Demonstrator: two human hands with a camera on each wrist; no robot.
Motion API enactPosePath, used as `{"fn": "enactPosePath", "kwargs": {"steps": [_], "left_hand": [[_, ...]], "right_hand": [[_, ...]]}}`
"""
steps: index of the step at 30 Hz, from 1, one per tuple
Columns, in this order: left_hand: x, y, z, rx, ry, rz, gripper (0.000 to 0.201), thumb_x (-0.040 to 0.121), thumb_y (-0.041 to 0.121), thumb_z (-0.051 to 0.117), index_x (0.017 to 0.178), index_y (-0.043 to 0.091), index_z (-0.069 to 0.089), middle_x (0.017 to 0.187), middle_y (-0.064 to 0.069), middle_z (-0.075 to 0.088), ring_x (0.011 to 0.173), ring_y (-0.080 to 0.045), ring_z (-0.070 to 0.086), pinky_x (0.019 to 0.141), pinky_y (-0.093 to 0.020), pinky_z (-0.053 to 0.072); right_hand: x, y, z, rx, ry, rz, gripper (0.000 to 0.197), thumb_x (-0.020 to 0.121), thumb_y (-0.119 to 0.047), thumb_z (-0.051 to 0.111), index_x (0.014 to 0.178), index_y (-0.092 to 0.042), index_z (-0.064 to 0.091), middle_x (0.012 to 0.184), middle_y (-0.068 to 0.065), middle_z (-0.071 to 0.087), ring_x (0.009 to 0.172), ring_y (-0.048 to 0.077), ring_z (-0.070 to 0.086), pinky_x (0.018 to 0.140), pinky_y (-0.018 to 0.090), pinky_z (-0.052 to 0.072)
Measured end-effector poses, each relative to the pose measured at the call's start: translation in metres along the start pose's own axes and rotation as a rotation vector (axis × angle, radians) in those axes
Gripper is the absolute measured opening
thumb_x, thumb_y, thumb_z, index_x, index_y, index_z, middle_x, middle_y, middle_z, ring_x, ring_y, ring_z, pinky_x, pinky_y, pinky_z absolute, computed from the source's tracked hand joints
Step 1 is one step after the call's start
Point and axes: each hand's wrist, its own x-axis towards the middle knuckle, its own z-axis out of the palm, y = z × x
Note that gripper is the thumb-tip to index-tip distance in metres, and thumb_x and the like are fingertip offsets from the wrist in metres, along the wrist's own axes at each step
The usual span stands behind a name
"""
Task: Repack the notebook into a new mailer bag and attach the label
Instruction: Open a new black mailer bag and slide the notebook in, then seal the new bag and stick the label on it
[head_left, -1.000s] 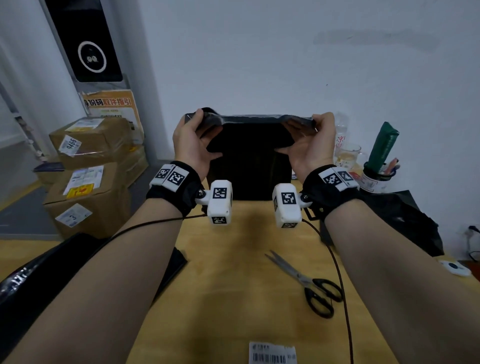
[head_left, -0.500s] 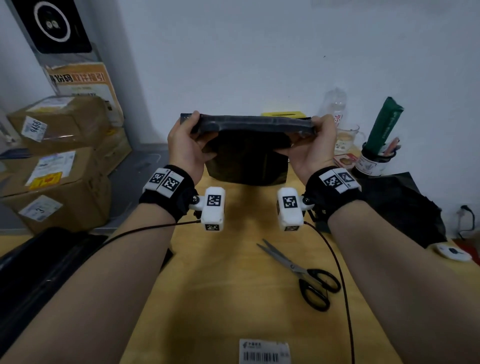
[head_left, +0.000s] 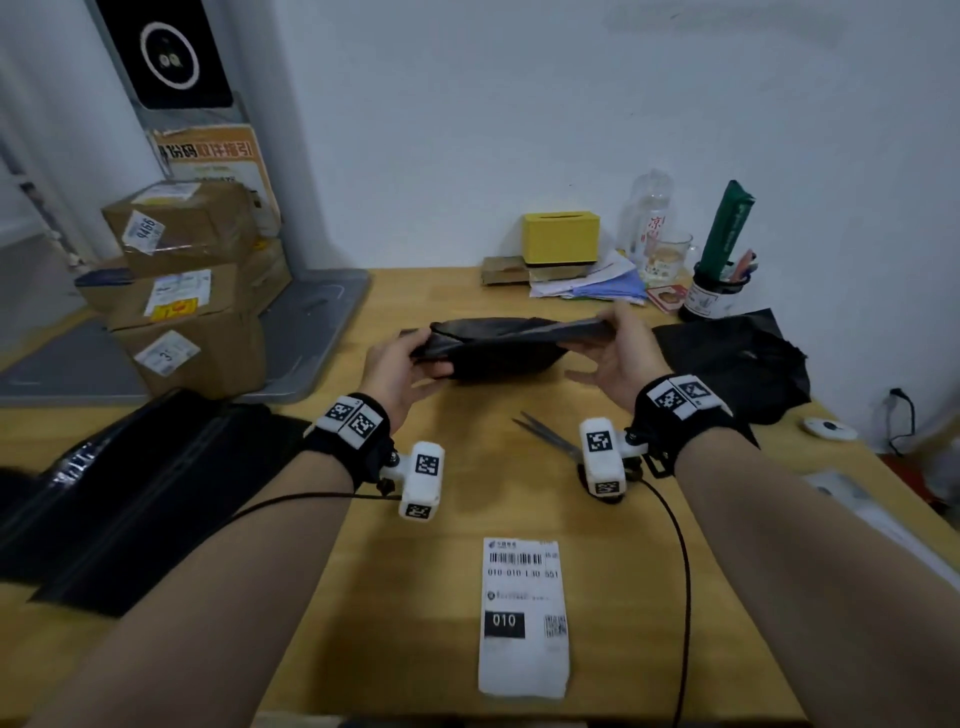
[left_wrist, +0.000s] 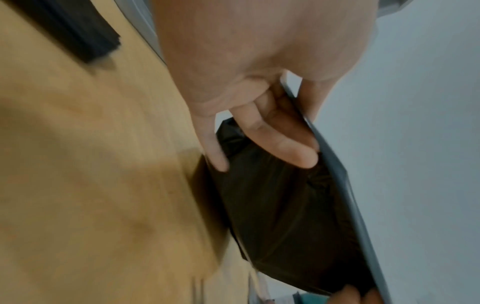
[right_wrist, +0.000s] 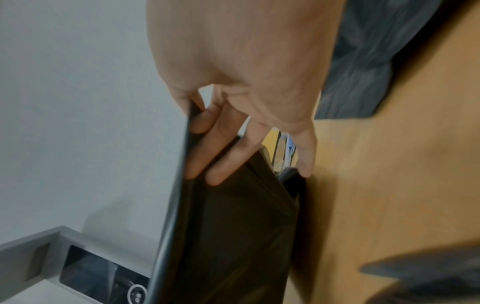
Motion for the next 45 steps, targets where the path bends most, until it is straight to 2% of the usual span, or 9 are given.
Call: {"fn": "enactPosePath", "kwargs": {"steps": [5, 8, 10, 13, 17, 22, 27, 33, 45], "left_hand": [[-0.034, -0.019, -0.003, 0.257, -0.032, -0.153, 0.014, 0.098, 0.023, 0.059, 0.102, 0.011, 0.062, 0.073, -0.001, 0.071, 0.049, -0.017, 0.053, 0.067, -0.036, 0.055], [-0.053, -0.027, -0.008, 0.364, -0.083, -0.239, 0.013, 0.097, 0.024, 0.061, 0.101, 0.013, 0.064, 0.074, -0.001, 0.068, 0.053, -0.017, 0.053, 0.065, -0.033, 0.053], [-0.063, -0.031, -0.013, 0.449, -0.104, -0.296, 0.015, 0.096, 0.025, 0.063, 0.102, 0.013, 0.065, 0.076, -0.001, 0.068, 0.055, -0.016, 0.055, 0.064, -0.031, 0.053], [-0.072, -0.034, -0.021, 0.608, -0.162, -0.397, 0.017, 0.095, 0.027, 0.065, 0.104, 0.013, 0.064, 0.083, -0.002, 0.073, 0.053, -0.013, 0.056, 0.053, -0.024, 0.049], [-0.076, -0.033, -0.033, 0.737, -0.206, -0.453, 0.020, 0.095, 0.028, 0.066, 0.106, 0.011, 0.067, 0.095, -0.004, 0.078, 0.059, -0.011, 0.061, 0.055, -0.024, 0.047], [-0.074, -0.037, -0.047, 0.690, -0.201, -0.377, 0.025, 0.092, 0.025, 0.069, 0.112, 0.010, 0.069, 0.100, -0.003, 0.078, 0.066, -0.011, 0.064, 0.063, -0.026, 0.052], [-0.075, -0.039, -0.052, 0.672, -0.220, -0.301, 0.022, 0.091, 0.023, 0.071, 0.110, 0.011, 0.070, 0.100, -0.003, 0.078, 0.069, -0.009, 0.065, 0.066, -0.026, 0.056], [-0.069, -0.041, -0.049, 0.640, -0.257, -0.203, 0.015, 0.088, 0.020, 0.074, 0.100, 0.009, 0.075, 0.088, 0.000, 0.076, 0.067, -0.008, 0.063, 0.061, -0.024, 0.055], [-0.043, -0.055, -0.025, 0.473, -0.330, -0.113, 0.008, 0.091, 0.018, 0.069, 0.096, 0.013, 0.075, 0.084, 0.001, 0.072, 0.062, -0.008, 0.059, 0.052, -0.020, 0.049]], "right_hand": [[-0.029, 0.015, -0.031, -0.231, 0.158, 0.117, 0.007, 0.086, -0.022, 0.053, 0.085, -0.016, 0.054, 0.065, 0.002, 0.059, 0.057, 0.018, 0.055, 0.081, 0.041, 0.052], [-0.040, 0.020, -0.043, -0.333, 0.246, 0.120, 0.013, 0.081, -0.018, 0.057, 0.071, -0.019, 0.050, 0.057, -0.002, 0.038, 0.044, 0.014, 0.030, 0.051, 0.027, 0.033], [-0.044, 0.021, -0.045, -0.356, 0.308, 0.073, 0.019, 0.082, -0.015, 0.059, 0.068, -0.019, 0.047, 0.054, -0.002, 0.032, 0.040, 0.013, 0.024, 0.044, 0.023, 0.022], [-0.046, 0.012, -0.035, -0.275, 0.356, -0.070, 0.029, 0.086, -0.017, 0.061, 0.063, -0.021, 0.044, 0.049, -0.001, 0.032, 0.033, 0.014, 0.026, 0.040, 0.022, 0.021], [-0.050, -0.006, -0.012, -0.124, 0.287, -0.192, 0.031, 0.090, -0.018, 0.058, 0.064, -0.021, 0.042, 0.050, 0.000, 0.031, 0.037, 0.015, 0.026, 0.043, 0.025, 0.019], [-0.061, 0.009, 0.016, -0.361, -0.182, 0.025, 0.027, 0.098, -0.031, 0.058, 0.079, -0.013, 0.064, 0.063, 0.003, 0.062, 0.047, 0.016, 0.048, 0.047, 0.025, 0.039], [-0.056, 0.048, 0.029, -0.517, -0.442, 0.240, 0.025, 0.098, -0.026, 0.063, 0.107, -0.005, 0.071, 0.096, 0.012, 0.076, 0.065, 0.020, 0.066, 0.061, 0.029, 0.056], [-0.042, 0.082, 0.032, -0.506, -0.482, 0.293, 0.024, 0.097, -0.016, 0.066, 0.115, -0.001, 0.069, 0.103, 0.014, 0.075, 0.080, 0.028, 0.070, 0.074, 0.036, 0.062], [-0.023, 0.094, 0.015, -0.375, -0.546, 0.388, 0.019, 0.096, -0.015, 0.066, 0.109, -0.002, 0.071, 0.094, 0.014, 0.072, 0.079, 0.029, 0.074, 0.070, 0.035, 0.062]]}}
